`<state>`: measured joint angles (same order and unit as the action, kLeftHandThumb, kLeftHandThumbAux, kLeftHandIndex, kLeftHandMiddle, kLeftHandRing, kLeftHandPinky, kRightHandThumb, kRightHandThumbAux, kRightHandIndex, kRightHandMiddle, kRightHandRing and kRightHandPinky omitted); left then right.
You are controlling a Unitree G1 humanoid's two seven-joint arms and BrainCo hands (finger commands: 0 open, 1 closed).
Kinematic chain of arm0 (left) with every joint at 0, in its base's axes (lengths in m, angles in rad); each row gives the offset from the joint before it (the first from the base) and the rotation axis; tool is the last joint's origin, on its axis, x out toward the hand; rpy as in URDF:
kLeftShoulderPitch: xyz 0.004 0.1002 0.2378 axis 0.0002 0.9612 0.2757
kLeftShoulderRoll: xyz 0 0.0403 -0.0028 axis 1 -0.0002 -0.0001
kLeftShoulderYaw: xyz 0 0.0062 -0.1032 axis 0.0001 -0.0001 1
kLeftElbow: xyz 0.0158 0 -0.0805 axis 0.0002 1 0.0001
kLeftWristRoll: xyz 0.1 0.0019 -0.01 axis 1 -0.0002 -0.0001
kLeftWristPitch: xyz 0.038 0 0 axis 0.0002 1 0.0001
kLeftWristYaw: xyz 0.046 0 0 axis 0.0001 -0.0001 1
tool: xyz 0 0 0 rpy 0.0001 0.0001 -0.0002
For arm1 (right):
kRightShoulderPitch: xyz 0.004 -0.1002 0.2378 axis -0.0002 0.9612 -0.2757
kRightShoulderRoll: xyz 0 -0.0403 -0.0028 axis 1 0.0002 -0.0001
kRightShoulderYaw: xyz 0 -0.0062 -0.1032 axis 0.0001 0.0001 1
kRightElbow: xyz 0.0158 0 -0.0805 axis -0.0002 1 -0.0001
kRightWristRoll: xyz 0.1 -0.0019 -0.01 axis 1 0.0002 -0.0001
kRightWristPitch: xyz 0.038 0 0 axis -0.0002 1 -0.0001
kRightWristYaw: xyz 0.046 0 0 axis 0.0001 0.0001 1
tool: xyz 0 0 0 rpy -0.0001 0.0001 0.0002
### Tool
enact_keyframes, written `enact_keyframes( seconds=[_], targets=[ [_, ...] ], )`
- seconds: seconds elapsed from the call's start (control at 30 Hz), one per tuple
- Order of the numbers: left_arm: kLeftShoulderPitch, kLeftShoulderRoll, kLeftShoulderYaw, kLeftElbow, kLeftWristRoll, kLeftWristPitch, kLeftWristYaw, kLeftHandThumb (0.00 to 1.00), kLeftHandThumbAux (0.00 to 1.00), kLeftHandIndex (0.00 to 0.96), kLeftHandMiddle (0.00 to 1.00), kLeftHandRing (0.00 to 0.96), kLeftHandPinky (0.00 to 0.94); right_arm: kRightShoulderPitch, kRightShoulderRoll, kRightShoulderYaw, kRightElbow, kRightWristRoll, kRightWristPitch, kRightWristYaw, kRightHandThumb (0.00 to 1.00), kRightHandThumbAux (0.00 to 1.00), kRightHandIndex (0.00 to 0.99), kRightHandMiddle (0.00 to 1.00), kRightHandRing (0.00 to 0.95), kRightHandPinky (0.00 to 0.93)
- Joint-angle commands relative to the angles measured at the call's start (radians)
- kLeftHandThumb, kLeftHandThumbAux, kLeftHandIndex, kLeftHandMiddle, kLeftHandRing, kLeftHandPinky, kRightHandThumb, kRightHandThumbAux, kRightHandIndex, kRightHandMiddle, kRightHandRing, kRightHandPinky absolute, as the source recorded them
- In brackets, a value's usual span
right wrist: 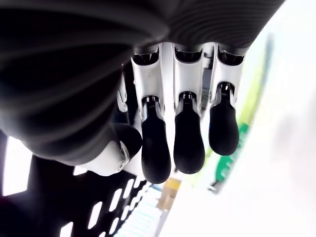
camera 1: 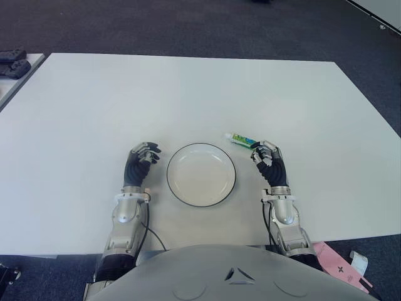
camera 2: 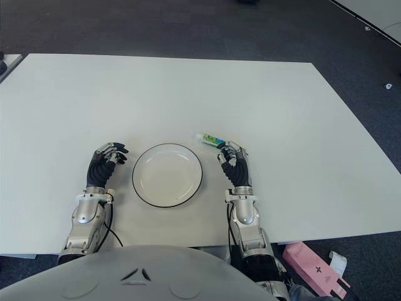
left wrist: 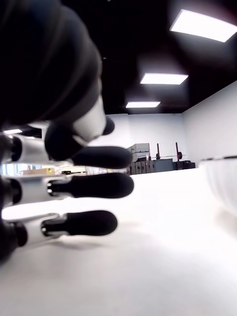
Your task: Put the toothpaste on the table into the plate.
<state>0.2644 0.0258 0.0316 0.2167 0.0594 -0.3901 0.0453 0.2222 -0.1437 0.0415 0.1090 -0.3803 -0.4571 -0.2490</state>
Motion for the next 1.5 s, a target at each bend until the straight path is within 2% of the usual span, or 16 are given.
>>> enact_keyframes(
  seconds=[0.03,0.07,0.1,0.17,0.3,0.4,0.53,0.67,0.9,1.0,1.27,1.37,1.5],
  targets=[
    [0.019,-0.008,-0.005,0.027,0.006,0.039,0.007,0.835,0.677,0.413,0.483,0.565,0.543,-0.014,-0.014,-0.008,-0.052,-0.087,0.031,-0.048,0.688,0.725,0.416,0.37,0.392,0.405],
    [0.017,-0.009,-0.005,0.029,0.006,0.038,0.009,0.835,0.677,0.413,0.483,0.566,0.543,-0.015,-0.022,-0.011,-0.059,-0.107,0.036,-0.057,0.686,0.724,0.413,0.322,0.349,0.369],
    [0.016,-0.009,-0.005,0.03,0.006,0.038,0.01,0.835,0.677,0.412,0.483,0.566,0.543,-0.016,-0.028,-0.013,-0.064,-0.119,0.04,-0.063,0.611,0.676,0.339,0.264,0.3,0.325],
    [0.014,-0.01,-0.005,0.032,0.006,0.038,0.012,0.835,0.677,0.412,0.484,0.566,0.543,-0.025,-0.048,-0.024,-0.079,-0.158,0.052,-0.079,0.55,0.626,0.264,0.205,0.25,0.278],
    [0.011,-0.01,-0.005,0.034,0.004,0.043,0.014,0.834,0.678,0.409,0.485,0.565,0.538,-0.045,-0.073,-0.038,-0.089,-0.202,0.069,-0.103,0.518,0.533,0.145,0.119,0.153,0.173],
    [0.01,-0.01,-0.003,0.037,0.001,0.048,0.014,0.834,0.679,0.406,0.485,0.564,0.535,-0.063,-0.085,-0.042,-0.093,-0.225,0.081,-0.118,0.503,0.476,0.081,0.075,0.101,0.132],
    [0.006,-0.011,-0.002,0.042,-0.005,0.052,0.011,0.833,0.68,0.403,0.486,0.562,0.533,-0.093,-0.107,-0.045,-0.085,-0.23,0.083,-0.121,0.49,0.416,0.027,0.033,0.054,0.101],
    [0.003,-0.012,0.0,0.046,-0.011,0.05,0.009,0.833,0.681,0.402,0.486,0.56,0.531,-0.15,-0.162,-0.058,-0.052,-0.229,0.083,-0.102,0.48,0.343,0.005,0.006,0.013,0.042],
    [-0.002,-0.013,-0.001,0.053,-0.006,0.041,0.015,0.833,0.681,0.403,0.485,0.559,0.532,-0.23,-0.258,-0.051,0.034,-0.239,0.068,-0.079,0.494,0.244,0.0,0.0,0.0,0.004],
    [-0.003,-0.015,0.0,0.055,-0.007,0.039,0.015,0.832,0.681,0.4,0.486,0.558,0.531,-0.296,-0.308,-0.03,0.087,-0.234,0.072,-0.024,0.499,0.201,0.0,0.0,0.0,0.001],
    [-0.001,-0.021,-0.001,0.054,-0.01,0.036,0.014,0.831,0.682,0.398,0.488,0.559,0.533,-0.418,-0.423,0.024,0.207,-0.162,0.091,0.245,0.528,0.147,0.0,0.0,0.0,0.0],
    [0.003,-0.022,-0.001,0.05,-0.01,0.038,0.014,0.832,0.681,0.401,0.487,0.559,0.533,-0.473,-0.464,0.058,0.268,-0.167,0.09,0.331,0.543,0.137,0.0,0.0,0.0,0.0],
    [0.007,-0.025,-0.002,0.044,-0.006,0.041,0.021,0.833,0.68,0.405,0.485,0.557,0.534,-0.509,-0.503,0.102,0.294,-0.192,0.082,0.397,0.559,0.131,0.0,0.0,0.0,0.0]
  ],
)
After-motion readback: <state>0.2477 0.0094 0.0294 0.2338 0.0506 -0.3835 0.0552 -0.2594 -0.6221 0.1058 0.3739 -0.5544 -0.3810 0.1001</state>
